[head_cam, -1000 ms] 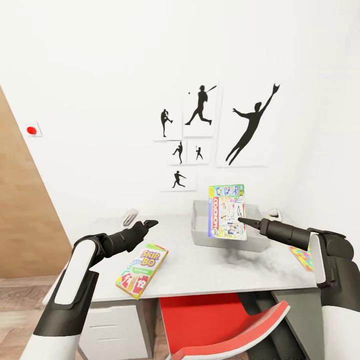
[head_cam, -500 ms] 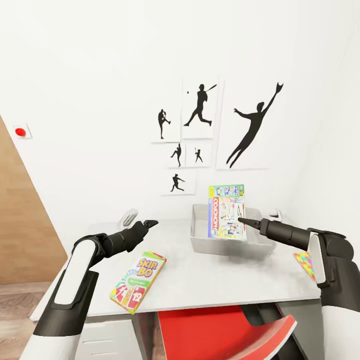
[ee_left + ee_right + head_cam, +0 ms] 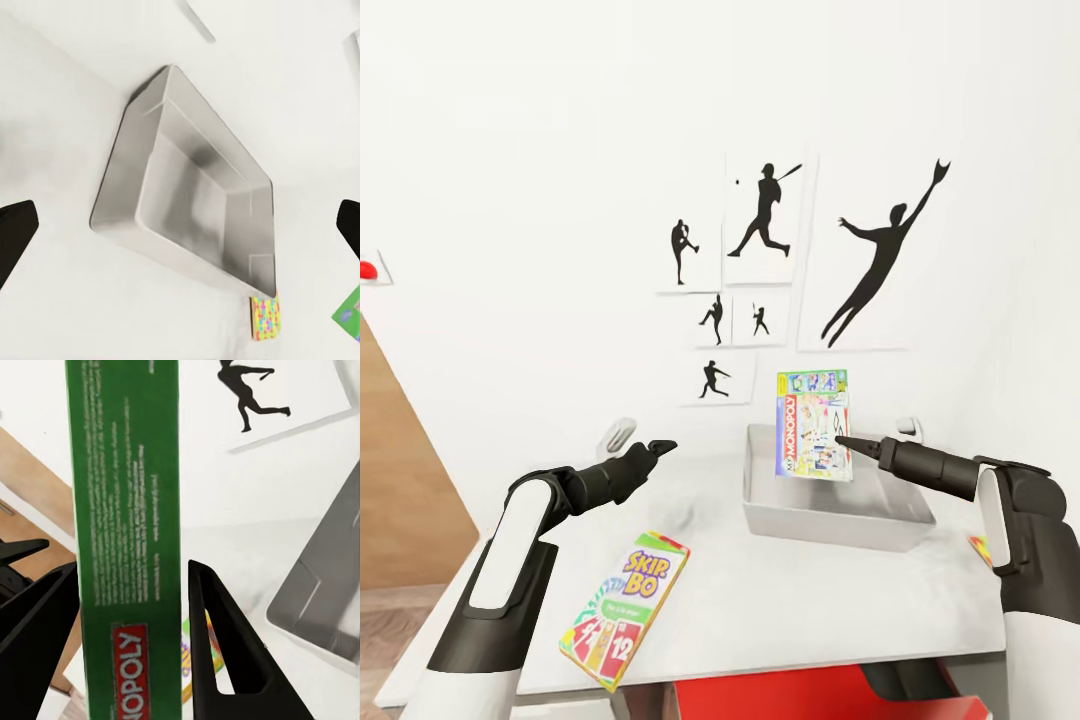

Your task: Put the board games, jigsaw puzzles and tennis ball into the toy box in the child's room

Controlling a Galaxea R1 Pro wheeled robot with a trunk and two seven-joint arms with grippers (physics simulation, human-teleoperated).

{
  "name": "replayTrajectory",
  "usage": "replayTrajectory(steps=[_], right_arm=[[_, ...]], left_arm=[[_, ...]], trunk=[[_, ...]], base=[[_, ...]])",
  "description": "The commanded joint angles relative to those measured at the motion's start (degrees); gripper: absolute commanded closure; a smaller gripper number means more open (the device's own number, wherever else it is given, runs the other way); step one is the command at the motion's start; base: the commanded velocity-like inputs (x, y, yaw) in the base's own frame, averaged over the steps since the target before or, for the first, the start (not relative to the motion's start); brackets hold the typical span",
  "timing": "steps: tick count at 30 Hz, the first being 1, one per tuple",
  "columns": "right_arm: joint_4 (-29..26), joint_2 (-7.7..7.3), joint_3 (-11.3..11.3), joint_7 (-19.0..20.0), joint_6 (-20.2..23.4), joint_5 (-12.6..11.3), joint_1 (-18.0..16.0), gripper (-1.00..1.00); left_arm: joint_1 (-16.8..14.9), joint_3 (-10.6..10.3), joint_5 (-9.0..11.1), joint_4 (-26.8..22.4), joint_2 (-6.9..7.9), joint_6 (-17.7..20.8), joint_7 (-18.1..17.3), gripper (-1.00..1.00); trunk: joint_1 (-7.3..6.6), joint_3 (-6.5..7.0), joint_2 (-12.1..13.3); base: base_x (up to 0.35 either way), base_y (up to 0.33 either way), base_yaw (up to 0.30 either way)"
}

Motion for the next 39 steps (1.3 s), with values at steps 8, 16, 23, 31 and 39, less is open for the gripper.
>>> replayTrajectory(steps=[8, 16, 23, 31, 39], right_arm=[[0.0, -0.02, -0.04, -0.06, 0.47, -0.35, -0.08, 1.0], [0.0, -0.12, 0.03, -0.02, 0.47, -0.42, -0.06, 1.0], [0.0, -0.16, 0.13, 0.02, 0.47, -0.51, -0.06, 1.0], [0.08, -0.08, 0.32, 0.0, 0.47, -0.44, -0.08, 1.0], [2.34, -0.09, 0.63, -0.68, 0.47, -0.17, -0.65, 1.0]], left_arm=[[-0.06, 0.02, 0.59, -0.06, -0.09, 0.05, 0.6, -1.0], [-0.06, -0.04, 0.6, -0.06, -0.08, 0.05, 0.66, -1.0], [-0.06, -0.06, 0.59, -0.06, -0.07, 0.05, 0.68, -1.0], [-0.06, -0.02, 0.6, -0.07, -0.01, 0.05, 0.69, -1.0], [-0.06, 0.27, 0.6, -0.14, 0.16, 0.08, 0.59, -1.0]], trunk=[[0.05, -0.14, -0.14], [0.05, -0.14, -0.14], [0.05, -0.14, -0.14], [0.05, -0.15, -0.14], [0.05, -0.15, -0.14]], base=[[0.032, 0.0, 0.0], [0.006, -0.031, 0.0], [0.016, -0.16, 0.0], [0.007, -0.046, 0.004], [0.001, -0.006, 0.002]])
